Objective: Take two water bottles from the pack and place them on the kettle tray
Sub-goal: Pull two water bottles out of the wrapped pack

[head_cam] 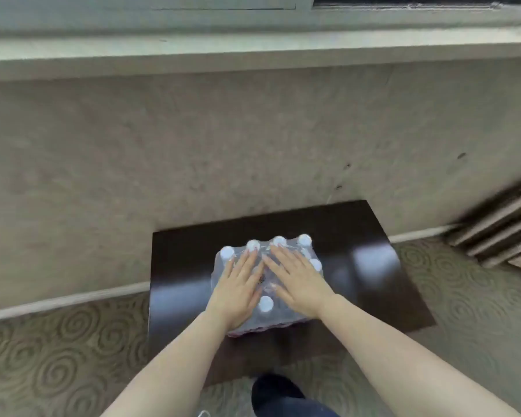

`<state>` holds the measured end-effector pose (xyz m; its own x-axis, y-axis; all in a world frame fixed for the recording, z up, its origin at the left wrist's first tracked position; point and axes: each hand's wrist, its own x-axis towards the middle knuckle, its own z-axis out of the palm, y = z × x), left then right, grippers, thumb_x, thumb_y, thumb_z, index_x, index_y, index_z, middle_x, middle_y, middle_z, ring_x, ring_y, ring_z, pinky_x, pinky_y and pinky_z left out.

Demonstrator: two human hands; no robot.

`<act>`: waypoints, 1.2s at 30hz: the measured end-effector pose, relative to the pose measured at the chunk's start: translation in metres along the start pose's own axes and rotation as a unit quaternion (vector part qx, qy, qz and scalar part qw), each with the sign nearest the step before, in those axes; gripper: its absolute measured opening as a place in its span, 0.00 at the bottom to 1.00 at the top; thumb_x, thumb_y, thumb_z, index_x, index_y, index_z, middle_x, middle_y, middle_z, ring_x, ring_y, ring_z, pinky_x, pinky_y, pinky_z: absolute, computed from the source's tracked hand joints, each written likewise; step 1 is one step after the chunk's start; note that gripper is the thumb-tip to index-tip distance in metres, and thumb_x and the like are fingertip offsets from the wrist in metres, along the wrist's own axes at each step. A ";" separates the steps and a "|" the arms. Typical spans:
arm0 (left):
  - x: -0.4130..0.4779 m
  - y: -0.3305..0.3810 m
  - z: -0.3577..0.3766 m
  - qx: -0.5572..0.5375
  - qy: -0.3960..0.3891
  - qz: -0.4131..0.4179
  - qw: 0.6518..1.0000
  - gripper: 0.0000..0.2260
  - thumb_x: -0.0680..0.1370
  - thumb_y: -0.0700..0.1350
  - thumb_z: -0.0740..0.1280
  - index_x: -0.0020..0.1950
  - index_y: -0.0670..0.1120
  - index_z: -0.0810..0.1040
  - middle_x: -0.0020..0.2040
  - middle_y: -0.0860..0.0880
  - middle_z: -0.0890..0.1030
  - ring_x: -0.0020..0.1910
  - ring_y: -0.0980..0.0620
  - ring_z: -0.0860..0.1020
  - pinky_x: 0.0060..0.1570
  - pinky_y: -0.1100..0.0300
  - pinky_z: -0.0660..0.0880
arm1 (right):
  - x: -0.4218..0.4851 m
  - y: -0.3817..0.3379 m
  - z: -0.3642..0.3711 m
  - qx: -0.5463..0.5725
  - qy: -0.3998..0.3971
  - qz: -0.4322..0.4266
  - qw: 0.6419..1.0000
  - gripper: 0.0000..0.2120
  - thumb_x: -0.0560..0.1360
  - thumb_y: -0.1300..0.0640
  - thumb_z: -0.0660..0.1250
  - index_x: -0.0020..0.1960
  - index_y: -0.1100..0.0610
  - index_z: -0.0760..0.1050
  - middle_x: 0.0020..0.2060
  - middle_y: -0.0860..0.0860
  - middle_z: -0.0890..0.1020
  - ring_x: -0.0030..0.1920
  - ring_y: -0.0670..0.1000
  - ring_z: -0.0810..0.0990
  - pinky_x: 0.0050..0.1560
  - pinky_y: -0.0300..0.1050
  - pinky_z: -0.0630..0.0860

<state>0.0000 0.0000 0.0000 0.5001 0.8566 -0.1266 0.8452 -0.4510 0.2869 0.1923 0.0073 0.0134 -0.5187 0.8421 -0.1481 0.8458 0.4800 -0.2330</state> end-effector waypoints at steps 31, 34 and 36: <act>-0.009 0.005 0.019 0.010 0.028 -0.080 0.996 0.22 0.80 0.52 0.47 0.75 0.55 0.57 0.71 0.51 0.70 0.75 0.50 0.58 0.72 0.50 0.40 | -0.022 0.041 -0.012 0.148 0.070 -0.148 0.975 0.17 0.63 0.70 0.67 0.49 0.58 0.83 0.45 0.54 0.85 0.50 0.57 0.83 0.66 0.61 0.67; -0.008 0.004 0.019 -0.014 0.018 -0.088 0.996 0.21 0.81 0.50 0.50 0.75 0.57 0.54 0.72 0.53 0.67 0.76 0.52 0.53 0.74 0.50 0.38 | -0.035 0.053 -0.010 0.115 0.118 -0.209 0.964 0.19 0.59 0.74 0.71 0.46 0.57 0.84 0.43 0.53 0.86 0.47 0.53 0.85 0.62 0.62 0.70; -0.009 0.005 0.018 -0.030 0.020 -0.089 0.995 0.21 0.81 0.49 0.51 0.75 0.56 0.55 0.72 0.52 0.67 0.76 0.52 0.53 0.74 0.49 0.39 | -0.044 0.059 -0.008 0.111 0.124 -0.226 0.960 0.18 0.60 0.74 0.72 0.45 0.57 0.83 0.42 0.52 0.85 0.47 0.51 0.85 0.61 0.59 0.72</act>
<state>0.0027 -0.0144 -0.0147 0.3342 0.9315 -0.1439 0.9065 -0.2758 0.3198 0.2658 0.0005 0.0142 -0.7574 0.6057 0.2438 0.4791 0.7692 -0.4228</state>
